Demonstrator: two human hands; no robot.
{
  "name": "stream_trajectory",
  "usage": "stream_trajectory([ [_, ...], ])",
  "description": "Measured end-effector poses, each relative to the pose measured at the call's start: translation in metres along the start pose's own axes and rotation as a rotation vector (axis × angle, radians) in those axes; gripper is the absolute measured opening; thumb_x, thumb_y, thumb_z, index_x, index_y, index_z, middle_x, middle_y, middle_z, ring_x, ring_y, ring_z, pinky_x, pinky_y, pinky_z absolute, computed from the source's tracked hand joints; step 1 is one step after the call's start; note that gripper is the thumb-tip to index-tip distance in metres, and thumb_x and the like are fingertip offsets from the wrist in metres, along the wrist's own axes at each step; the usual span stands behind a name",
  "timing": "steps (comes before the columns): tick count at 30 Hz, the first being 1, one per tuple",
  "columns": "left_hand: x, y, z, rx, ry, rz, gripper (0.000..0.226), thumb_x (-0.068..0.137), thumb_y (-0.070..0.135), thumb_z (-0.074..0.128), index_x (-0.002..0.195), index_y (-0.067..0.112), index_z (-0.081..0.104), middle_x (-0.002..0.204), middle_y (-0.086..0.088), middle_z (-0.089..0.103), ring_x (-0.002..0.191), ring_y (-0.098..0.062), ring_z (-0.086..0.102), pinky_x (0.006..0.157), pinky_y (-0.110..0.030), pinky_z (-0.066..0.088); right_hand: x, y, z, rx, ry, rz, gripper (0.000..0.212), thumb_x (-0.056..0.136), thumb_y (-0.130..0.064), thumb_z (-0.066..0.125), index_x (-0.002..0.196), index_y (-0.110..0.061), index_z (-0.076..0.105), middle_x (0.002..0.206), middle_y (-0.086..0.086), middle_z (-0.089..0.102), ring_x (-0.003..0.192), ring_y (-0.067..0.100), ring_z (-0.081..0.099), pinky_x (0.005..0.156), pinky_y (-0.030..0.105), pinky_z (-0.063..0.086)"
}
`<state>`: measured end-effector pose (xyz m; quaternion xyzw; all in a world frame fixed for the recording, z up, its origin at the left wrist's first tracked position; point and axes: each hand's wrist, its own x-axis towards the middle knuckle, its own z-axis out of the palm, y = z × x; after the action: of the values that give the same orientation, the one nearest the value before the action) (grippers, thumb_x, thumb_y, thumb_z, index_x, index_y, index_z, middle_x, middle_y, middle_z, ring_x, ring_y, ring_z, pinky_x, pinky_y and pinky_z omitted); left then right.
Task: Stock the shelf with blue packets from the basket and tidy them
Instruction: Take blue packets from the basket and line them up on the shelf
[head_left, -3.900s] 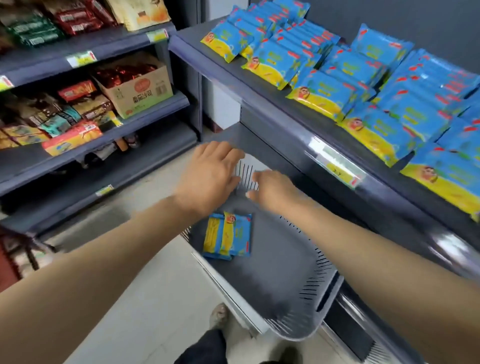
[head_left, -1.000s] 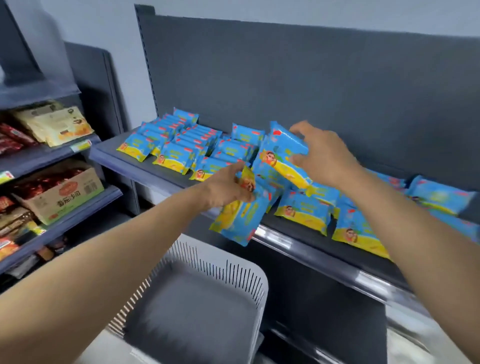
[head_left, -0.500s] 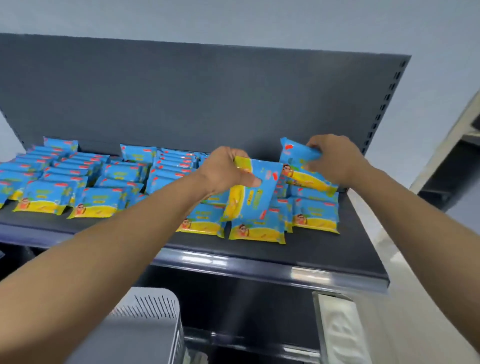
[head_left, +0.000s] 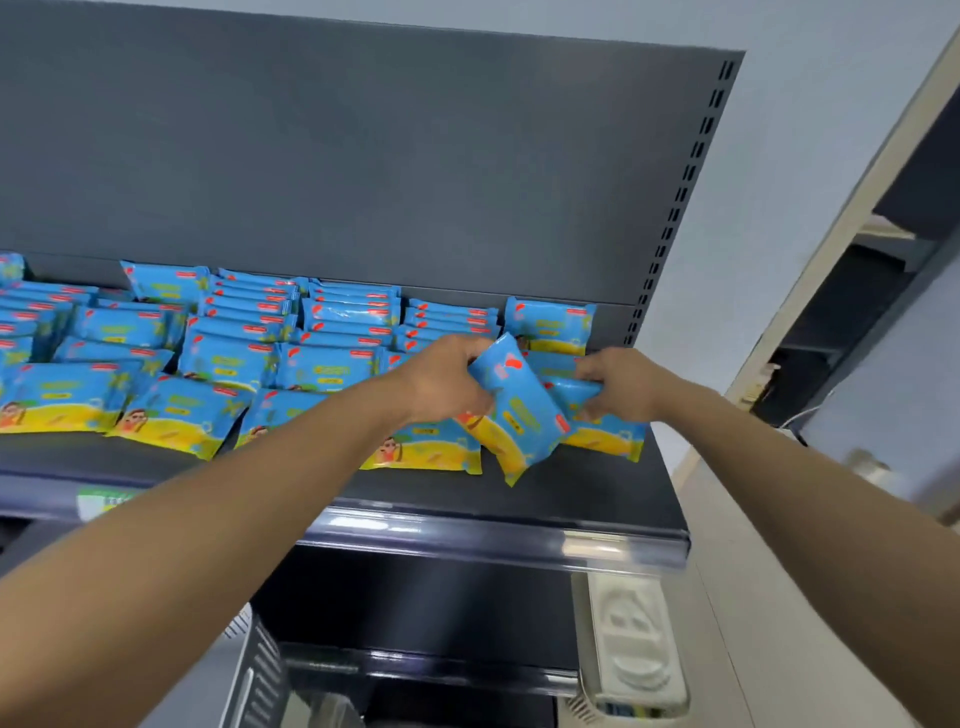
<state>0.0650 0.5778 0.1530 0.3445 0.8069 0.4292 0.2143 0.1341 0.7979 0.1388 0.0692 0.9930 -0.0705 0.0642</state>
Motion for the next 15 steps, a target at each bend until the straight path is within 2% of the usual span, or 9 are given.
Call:
stream_trajectory([
  [2, 0.0, -0.011, 0.002, -0.019, 0.011, -0.031, 0.032, 0.073, -0.01, 0.066, 0.093, 0.015, 0.065, 0.092, -0.003, 0.069, 0.074, -0.012, 0.063, 0.072, -0.031, 0.056, 0.011, -0.001, 0.011, 0.007, -0.032, -0.029, 0.021, 0.076, -0.021, 0.072, 0.082, -0.013, 0.054, 0.077, -0.002, 0.045, 0.081, 0.02, 0.043, 0.066, 0.028, 0.03],
  [5, 0.0, -0.024, 0.005, -0.084, 0.031, -0.067, 0.036, 0.071, -0.009, 0.07, 0.089, 0.021, 0.064, 0.085, 0.009, 0.067, 0.07, -0.001, 0.063, 0.065, -0.016, 0.055, 0.028, 0.0, 0.022, 0.018, -0.032, -0.059, 0.038, 0.076, -0.022, 0.071, 0.065, -0.016, 0.036, 0.065, -0.002, 0.032, 0.071, 0.019, 0.035, 0.06, 0.03, 0.023],
  [8, 0.002, -0.032, 0.012, -0.158, 0.044, -0.103, 0.038, 0.071, -0.009, 0.071, 0.093, 0.021, 0.064, 0.087, 0.01, 0.067, 0.075, -0.003, 0.064, 0.066, -0.014, 0.054, 0.044, 0.005, 0.023, -0.018, -0.023, -0.051, 0.041, 0.077, -0.025, 0.071, 0.064, -0.015, 0.034, 0.07, 0.003, 0.038, 0.07, 0.02, 0.037, 0.06, 0.031, 0.027],
  [11, 0.007, -0.037, 0.024, -0.199, 0.047, -0.11, 0.038, 0.072, -0.009, 0.071, 0.089, 0.024, 0.063, 0.083, 0.012, 0.066, 0.067, 0.004, 0.063, 0.06, -0.012, 0.052, 0.058, 0.011, 0.023, -0.028, 0.001, -0.053, 0.044, 0.078, -0.027, 0.071, 0.061, -0.017, 0.03, 0.071, 0.004, 0.04, 0.069, 0.021, 0.04, 0.06, 0.032, 0.03],
  [13, 0.011, -0.037, 0.031, -0.214, 0.048, -0.112, 0.034, 0.072, -0.008, 0.071, 0.09, 0.02, 0.063, 0.084, 0.011, 0.066, 0.067, 0.004, 0.063, 0.061, -0.012, 0.052, 0.066, 0.014, 0.021, -0.05, 0.028, -0.045, 0.037, 0.079, -0.028, 0.069, 0.065, -0.017, 0.037, 0.075, 0.006, 0.048, 0.073, 0.024, 0.047, 0.063, 0.034, 0.036],
  [15, 0.016, -0.035, 0.038, -0.2, 0.061, -0.12, 0.033, 0.073, -0.007, 0.072, 0.096, 0.013, 0.063, 0.091, 0.004, 0.068, 0.077, -0.004, 0.064, 0.069, -0.017, 0.054, 0.072, 0.017, 0.02, -0.085, 0.059, -0.035, 0.029, 0.079, -0.032, 0.067, 0.072, -0.018, 0.043, 0.082, 0.006, 0.054, 0.081, 0.026, 0.052, 0.071, 0.036, 0.038],
])
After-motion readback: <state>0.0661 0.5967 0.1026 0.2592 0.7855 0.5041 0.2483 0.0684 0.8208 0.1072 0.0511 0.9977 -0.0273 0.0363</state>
